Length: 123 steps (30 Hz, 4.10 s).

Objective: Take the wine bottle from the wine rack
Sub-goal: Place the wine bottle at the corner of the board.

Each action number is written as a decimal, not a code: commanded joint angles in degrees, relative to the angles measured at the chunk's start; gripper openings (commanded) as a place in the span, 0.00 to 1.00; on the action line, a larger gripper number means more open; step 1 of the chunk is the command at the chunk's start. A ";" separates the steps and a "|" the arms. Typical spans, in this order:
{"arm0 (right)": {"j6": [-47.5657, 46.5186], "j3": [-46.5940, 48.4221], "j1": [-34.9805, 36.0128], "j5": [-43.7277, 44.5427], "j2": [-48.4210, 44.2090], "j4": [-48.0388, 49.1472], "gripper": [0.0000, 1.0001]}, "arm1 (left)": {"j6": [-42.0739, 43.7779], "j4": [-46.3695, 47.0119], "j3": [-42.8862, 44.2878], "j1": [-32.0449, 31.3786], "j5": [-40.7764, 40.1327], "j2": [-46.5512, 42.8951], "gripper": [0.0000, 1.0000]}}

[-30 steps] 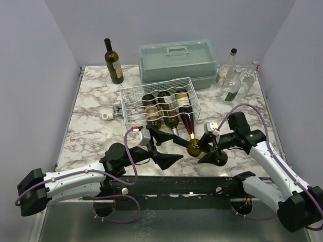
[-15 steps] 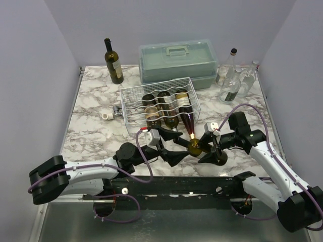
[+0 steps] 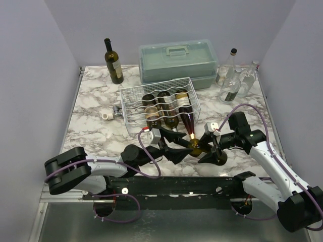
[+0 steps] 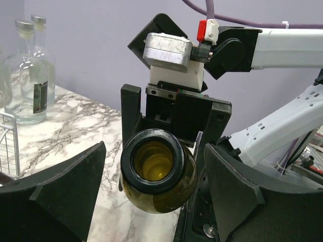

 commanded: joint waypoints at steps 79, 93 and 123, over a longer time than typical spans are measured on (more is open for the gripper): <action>6.35 -0.41 -0.29 -3.93 0.00 5.93 0.73 | -1.30 10.37 3.48 -0.27 -6.32 2.51 0.00; 6.78 -0.37 -0.27 -4.07 0.06 5.91 0.89 | -0.03 5.63 2.67 -0.22 -8.31 -1.94 0.00; 2.56 0.98 -0.27 -2.06 -0.61 2.37 0.99 | 3.43 -21.76 0.90 -0.27 -9.46 -20.59 0.00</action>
